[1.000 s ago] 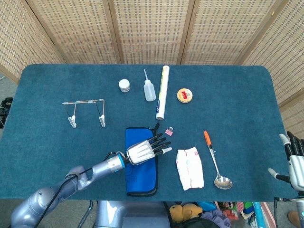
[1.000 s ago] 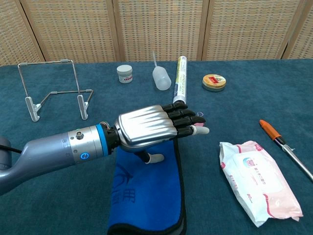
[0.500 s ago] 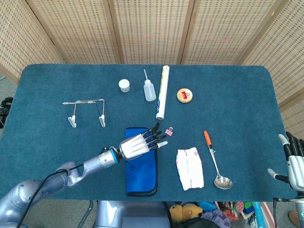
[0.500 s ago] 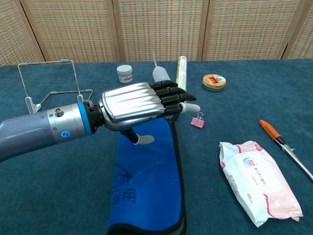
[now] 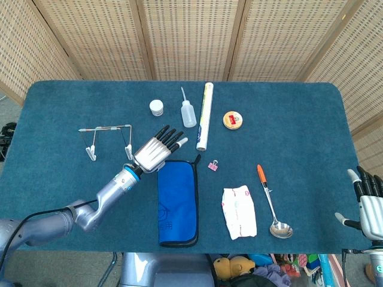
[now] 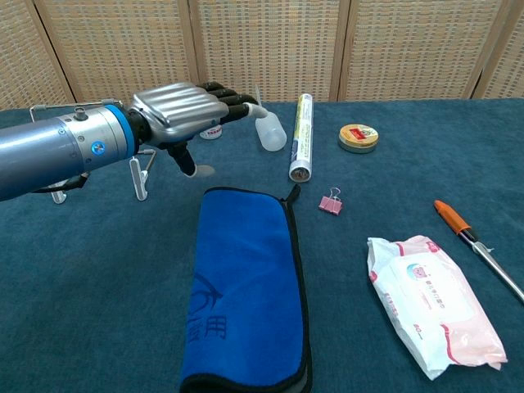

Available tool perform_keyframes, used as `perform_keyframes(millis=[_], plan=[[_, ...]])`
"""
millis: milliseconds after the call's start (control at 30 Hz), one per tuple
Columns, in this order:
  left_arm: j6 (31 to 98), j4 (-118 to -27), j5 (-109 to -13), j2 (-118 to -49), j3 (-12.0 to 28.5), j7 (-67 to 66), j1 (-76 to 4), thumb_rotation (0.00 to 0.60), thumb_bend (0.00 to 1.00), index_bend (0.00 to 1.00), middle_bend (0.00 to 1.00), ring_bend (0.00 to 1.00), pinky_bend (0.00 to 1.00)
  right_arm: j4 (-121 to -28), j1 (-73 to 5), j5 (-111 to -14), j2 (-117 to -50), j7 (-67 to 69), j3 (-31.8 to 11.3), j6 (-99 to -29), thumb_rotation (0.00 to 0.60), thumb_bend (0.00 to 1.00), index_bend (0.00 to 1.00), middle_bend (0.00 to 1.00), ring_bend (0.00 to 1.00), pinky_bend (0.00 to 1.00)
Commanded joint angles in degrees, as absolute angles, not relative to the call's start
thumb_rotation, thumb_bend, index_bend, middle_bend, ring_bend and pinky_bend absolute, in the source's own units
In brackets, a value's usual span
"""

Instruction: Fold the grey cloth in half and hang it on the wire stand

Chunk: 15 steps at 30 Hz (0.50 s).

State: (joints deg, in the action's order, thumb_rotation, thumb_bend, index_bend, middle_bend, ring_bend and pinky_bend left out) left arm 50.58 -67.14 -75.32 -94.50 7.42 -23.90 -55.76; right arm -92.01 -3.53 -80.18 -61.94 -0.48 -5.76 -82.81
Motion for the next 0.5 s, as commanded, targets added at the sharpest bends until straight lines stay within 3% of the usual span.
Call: perform_keyframes(millis=[33,267,500], plan=[[44.4,-71.8,-62.7,-92.9,11.8,-33.3,-56.3,0.600,0.33,0.03,0.00,0.00,0.00,-92.0,-3.6,-80.2,-62.0,-0.6,-5.7,-82.8,0.600,0.00,0.00,0.00,0.00,0.00],[44.1,-71.2,-50.5,-95.4,12.2,-41.3,-58.5,0.600,0.33,0.11,0.00,0.00,0.00,-91.9,-3.7,-79.8,-62.1,-0.6,-5.8,-82.5,0.600,0.00,0.00,0.00,0.00,0.00],[45.2,-74.1,-36.1,-96.6,12.4,-48.1,-61.8,0.600,0.33,0.12,0.00,0.00,0.00,-91.6,-3.9,-79.4,-62.0,-0.2,-6.0,-82.0,0.600,0.00,0.00,0.00,0.00,0.00]])
